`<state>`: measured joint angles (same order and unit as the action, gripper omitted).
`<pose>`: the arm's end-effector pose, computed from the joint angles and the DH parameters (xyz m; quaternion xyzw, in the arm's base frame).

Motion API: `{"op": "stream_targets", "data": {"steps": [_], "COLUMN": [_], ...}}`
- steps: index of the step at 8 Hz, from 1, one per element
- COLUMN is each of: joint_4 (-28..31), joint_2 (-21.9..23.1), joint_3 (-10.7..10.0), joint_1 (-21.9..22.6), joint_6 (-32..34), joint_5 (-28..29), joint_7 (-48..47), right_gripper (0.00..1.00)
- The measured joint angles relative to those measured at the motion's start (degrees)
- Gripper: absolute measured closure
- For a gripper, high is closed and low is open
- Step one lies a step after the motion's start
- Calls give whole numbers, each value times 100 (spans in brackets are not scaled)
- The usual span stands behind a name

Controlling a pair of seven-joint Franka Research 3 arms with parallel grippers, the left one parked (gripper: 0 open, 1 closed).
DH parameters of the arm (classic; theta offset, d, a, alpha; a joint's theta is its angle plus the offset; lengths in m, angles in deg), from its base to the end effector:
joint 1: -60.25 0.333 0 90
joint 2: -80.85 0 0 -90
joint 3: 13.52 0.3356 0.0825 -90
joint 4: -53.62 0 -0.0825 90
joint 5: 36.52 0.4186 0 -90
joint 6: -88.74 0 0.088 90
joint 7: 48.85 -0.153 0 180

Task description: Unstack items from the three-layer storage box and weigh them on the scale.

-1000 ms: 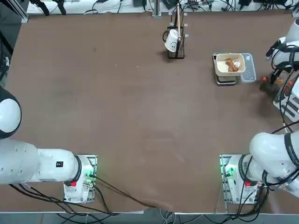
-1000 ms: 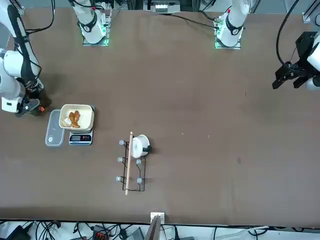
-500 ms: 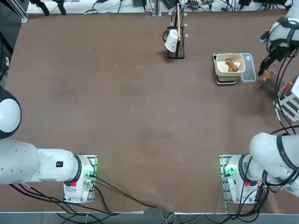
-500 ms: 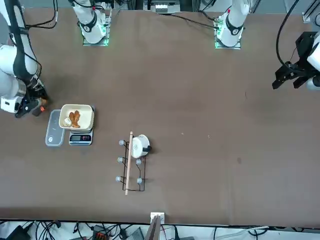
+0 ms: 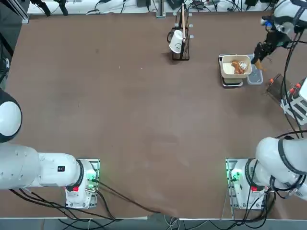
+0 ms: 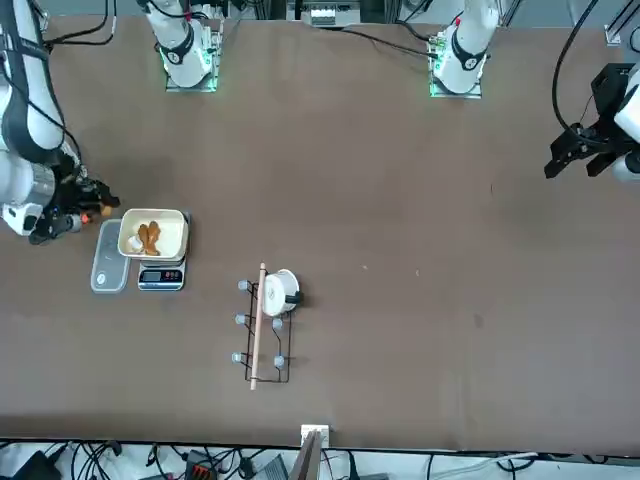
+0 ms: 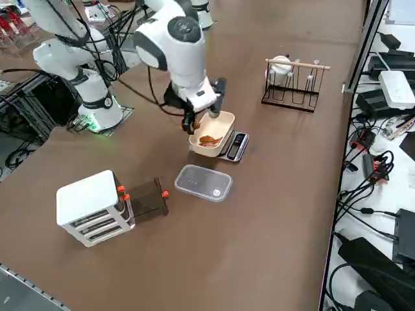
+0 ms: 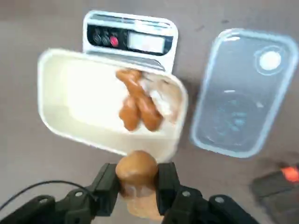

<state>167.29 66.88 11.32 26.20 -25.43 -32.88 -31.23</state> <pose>0.5871 -0.0912 0.2931 -0.9896 -0.0565 0.0855 0.1011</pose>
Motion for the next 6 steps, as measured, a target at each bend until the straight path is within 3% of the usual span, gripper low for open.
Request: {"op": "stream_targets", "data": {"steps": [2,5,6], "joint_4": [-11,-35,-52], "joint_2": [-203,-294,-293], "joint_3": [12,-39,-40], "joint_1": [381,381,362], "joint_6": [-558,-627,-627], "joint_5": [40,38,15], "joint_7": [-827,-868,-811], "right_gripper": [53,3,2]}}
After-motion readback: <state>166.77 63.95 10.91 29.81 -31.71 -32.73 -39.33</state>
